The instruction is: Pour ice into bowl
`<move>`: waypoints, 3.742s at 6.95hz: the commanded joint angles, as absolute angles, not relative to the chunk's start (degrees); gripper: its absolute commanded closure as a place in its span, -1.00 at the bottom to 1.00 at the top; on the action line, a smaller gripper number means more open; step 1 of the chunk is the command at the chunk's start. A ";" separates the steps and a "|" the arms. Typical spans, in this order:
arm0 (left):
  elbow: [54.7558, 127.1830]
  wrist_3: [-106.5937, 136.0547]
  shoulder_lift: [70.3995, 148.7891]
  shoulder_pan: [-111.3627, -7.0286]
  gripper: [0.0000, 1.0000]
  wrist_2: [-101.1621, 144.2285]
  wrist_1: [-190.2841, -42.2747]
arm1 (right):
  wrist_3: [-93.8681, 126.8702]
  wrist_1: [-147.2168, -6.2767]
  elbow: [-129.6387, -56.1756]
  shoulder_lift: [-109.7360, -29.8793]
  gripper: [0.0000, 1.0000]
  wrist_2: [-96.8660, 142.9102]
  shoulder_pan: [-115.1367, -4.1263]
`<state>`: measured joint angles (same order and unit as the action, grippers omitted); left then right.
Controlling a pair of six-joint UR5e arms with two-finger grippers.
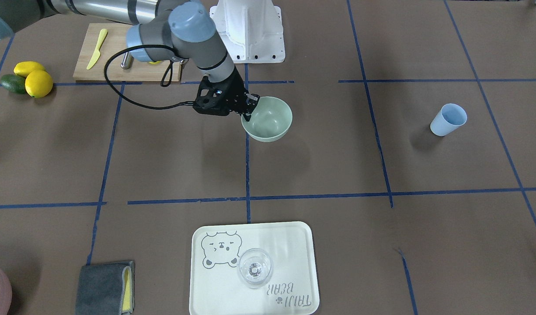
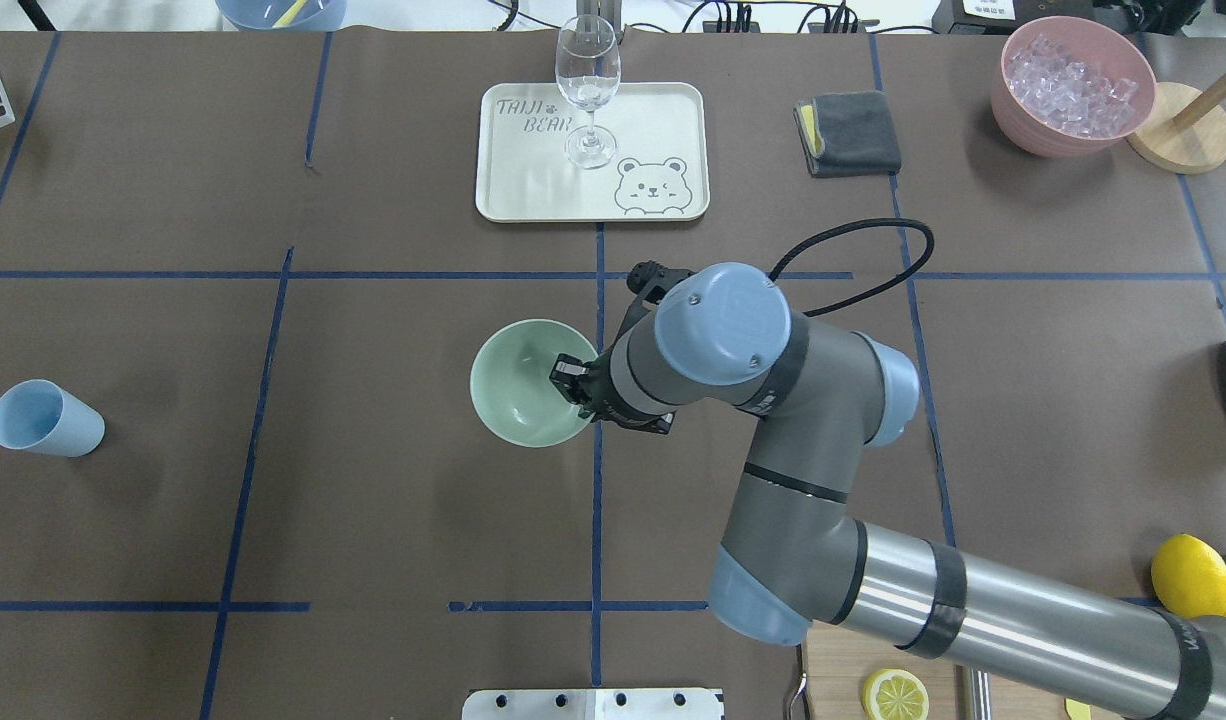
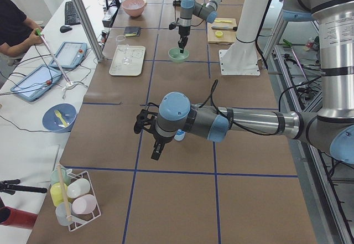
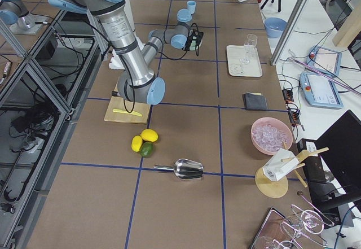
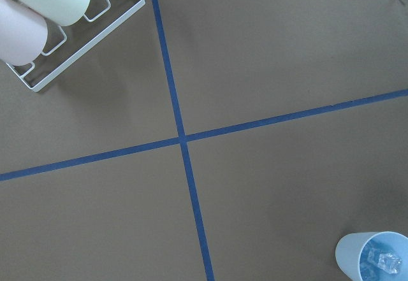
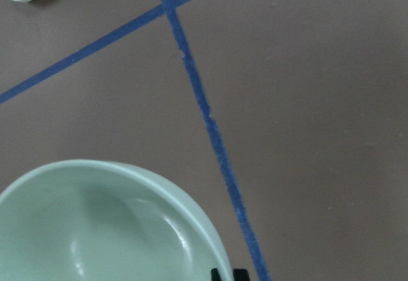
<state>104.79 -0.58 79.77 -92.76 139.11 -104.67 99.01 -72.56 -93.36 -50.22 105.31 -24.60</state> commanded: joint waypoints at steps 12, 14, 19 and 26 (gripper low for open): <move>101.25 4.87 79.89 -91.85 -1.00 146.94 -107.20 | 100.64 -72.60 -98.47 -52.69 -1.00 114.91 -32.82; 100.81 21.54 79.46 -84.15 -1.00 143.90 -126.28 | 95.84 -72.16 -107.02 -63.32 -1.00 122.05 -40.05; 101.51 46.93 61.56 -67.98 -1.00 117.67 -172.21 | 90.61 -69.02 -109.94 -72.49 -1.00 121.20 -40.61; 101.34 63.67 58.98 -43.84 -1.00 85.50 -176.40 | 90.70 -55.11 -110.39 -81.83 -1.00 120.76 -40.69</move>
